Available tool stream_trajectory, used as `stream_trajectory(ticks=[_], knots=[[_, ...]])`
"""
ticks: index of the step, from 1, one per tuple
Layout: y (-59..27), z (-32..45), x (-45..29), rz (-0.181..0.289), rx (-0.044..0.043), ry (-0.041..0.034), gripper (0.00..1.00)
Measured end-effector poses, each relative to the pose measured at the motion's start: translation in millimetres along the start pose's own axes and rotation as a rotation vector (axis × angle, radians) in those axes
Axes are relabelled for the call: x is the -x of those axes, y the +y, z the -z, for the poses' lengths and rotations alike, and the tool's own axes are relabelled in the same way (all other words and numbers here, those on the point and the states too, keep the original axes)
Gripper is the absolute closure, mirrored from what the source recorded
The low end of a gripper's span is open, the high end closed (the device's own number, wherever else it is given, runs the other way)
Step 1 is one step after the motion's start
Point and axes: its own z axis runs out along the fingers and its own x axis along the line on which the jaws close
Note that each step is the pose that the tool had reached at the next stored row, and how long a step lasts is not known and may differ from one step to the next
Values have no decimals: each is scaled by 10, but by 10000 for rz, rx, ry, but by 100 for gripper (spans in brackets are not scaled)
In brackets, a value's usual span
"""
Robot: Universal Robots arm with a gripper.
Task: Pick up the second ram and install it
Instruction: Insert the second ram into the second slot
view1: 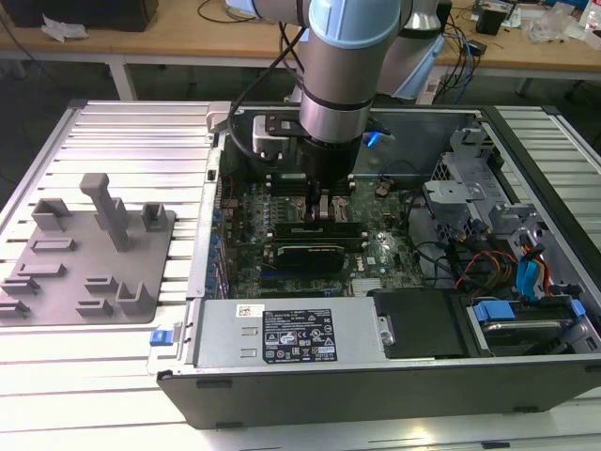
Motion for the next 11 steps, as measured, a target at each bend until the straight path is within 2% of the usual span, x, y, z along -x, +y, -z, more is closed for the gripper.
stream_trajectory(ticks=[11], knots=[[2,-25,-1,-2,-8,1,91]])
